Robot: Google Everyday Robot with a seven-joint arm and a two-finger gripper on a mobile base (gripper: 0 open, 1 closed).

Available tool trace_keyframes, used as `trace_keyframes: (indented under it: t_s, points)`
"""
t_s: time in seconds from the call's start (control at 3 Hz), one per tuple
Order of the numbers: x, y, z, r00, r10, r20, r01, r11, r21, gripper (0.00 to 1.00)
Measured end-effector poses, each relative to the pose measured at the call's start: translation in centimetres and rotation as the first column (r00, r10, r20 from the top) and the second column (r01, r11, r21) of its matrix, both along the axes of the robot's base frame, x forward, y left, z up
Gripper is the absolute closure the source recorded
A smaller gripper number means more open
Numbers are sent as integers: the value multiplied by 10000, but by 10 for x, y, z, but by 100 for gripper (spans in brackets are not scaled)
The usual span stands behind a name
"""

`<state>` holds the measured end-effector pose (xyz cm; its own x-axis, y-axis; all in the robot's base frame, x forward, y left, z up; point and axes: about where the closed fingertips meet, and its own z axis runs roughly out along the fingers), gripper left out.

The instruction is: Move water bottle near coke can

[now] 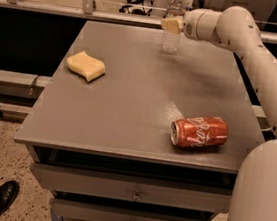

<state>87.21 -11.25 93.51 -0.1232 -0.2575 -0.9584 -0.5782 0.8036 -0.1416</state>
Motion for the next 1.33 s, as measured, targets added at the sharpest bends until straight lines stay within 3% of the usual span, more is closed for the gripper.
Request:
trace_keyframes:
  t_s: [0.33,0.67,1.0,1.33]
  points:
    - [-21,5,15,9991,426,-35,-424,9984,374,88]
    - [-46,3,28,9959,878,226,-888,9951,436,100]
    - [-107,-40,25,9859,1664,183,-1667,9858,184,100]
    - [-174,-103,35,9763,2121,423,-2140,9756,488,100]
